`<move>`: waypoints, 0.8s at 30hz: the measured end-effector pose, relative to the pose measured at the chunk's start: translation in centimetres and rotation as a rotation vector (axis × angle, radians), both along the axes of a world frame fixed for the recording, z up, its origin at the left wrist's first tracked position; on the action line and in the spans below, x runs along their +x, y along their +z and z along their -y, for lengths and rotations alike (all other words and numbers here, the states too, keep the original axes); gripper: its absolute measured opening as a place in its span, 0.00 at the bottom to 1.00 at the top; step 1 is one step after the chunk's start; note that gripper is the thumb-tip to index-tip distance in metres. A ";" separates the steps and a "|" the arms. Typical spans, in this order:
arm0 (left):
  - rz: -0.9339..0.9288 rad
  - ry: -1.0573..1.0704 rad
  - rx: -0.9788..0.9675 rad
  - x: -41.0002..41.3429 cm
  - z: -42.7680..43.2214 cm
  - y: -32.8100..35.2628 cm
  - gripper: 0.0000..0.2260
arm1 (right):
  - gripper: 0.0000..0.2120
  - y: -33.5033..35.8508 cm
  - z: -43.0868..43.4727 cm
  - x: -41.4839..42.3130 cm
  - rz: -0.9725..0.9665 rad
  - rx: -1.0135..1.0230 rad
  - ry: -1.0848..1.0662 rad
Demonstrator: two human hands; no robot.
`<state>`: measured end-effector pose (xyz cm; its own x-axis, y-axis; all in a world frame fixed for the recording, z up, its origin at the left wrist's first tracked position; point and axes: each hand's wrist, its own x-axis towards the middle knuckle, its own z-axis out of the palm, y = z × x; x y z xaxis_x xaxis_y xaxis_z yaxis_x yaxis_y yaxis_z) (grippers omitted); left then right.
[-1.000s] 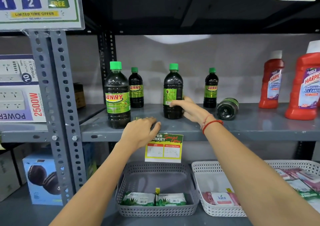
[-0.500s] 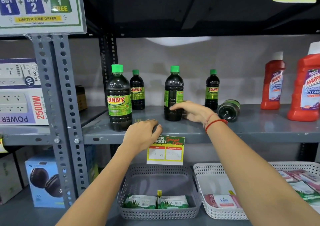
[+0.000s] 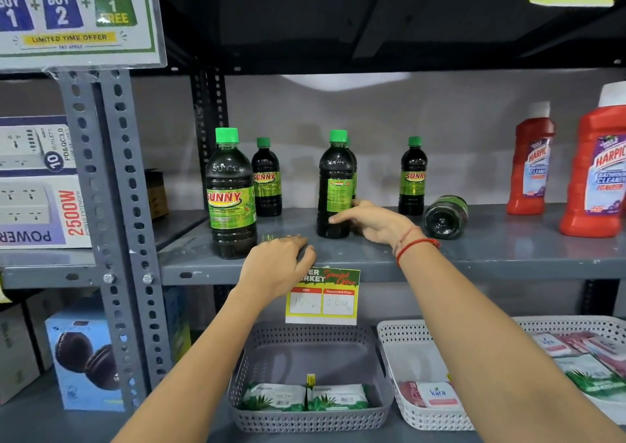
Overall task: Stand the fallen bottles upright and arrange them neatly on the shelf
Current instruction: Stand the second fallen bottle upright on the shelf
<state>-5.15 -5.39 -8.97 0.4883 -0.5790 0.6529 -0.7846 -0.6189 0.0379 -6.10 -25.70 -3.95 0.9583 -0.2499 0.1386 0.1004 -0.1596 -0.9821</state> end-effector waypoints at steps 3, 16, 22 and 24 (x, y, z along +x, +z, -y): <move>0.005 0.015 0.001 0.1 0.0 0.0 0.17 | 0.23 -0.2 -0.8 0.3 0.017 -0.144 -0.109; -0.010 0.043 0.010 -0.1 0.0 0.1 0.21 | 0.29 -0.6 -1.5 0.5 0.076 -0.056 -0.140; -0.006 0.048 0.013 0.1 0.1 0.0 0.17 | 0.41 -1.0 -3.3 0.5 0.136 -0.286 -0.440; -0.004 0.046 0.013 0.2 0.1 0.0 0.18 | 0.39 -1.0 -3.1 0.3 0.137 -0.250 -0.377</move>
